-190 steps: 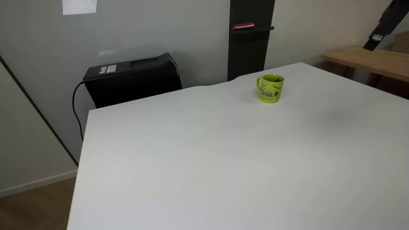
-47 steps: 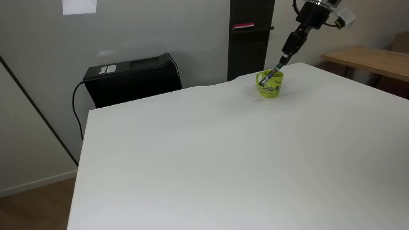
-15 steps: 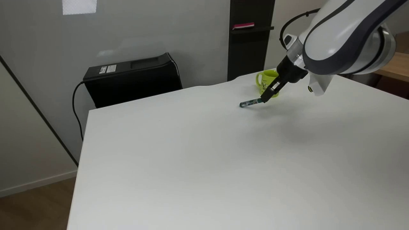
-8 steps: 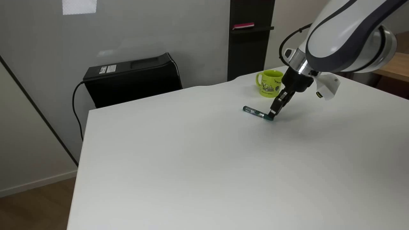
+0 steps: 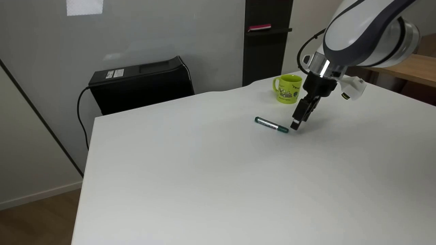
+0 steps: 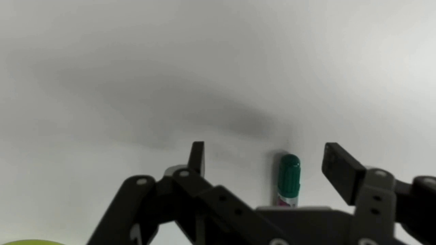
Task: Remove the marker from the cup and put it on the table
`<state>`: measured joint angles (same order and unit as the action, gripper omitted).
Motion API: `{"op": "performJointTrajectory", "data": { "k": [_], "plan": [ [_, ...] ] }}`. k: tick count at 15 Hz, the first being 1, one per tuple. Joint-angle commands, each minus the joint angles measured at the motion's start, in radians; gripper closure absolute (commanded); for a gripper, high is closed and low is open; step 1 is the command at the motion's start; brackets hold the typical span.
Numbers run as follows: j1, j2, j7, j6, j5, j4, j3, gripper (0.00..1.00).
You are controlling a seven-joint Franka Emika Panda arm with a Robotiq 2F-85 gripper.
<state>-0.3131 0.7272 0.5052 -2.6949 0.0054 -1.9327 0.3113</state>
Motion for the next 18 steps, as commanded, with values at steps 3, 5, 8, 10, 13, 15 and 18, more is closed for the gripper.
{"op": "performJointTrajectory", "data": {
  "k": [3,5,8,10,13,15,18],
  "plan": [
    [0.149,-0.085,-0.204,0.095,0.000,0.051,-0.156,0.00],
    [0.228,-0.104,-0.318,0.080,-0.032,0.061,-0.238,0.00],
    [0.335,-0.126,-0.497,0.105,-0.054,0.082,-0.342,0.00],
    [0.387,-0.145,-0.612,0.166,-0.060,0.099,-0.387,0.00],
    [0.419,-0.174,-0.714,0.307,-0.049,0.135,-0.403,0.00],
    [0.417,-0.191,-0.741,0.378,-0.033,0.157,-0.389,0.00],
    [0.402,-0.215,-0.729,0.451,-0.009,0.170,-0.361,0.00]
  ]
}}
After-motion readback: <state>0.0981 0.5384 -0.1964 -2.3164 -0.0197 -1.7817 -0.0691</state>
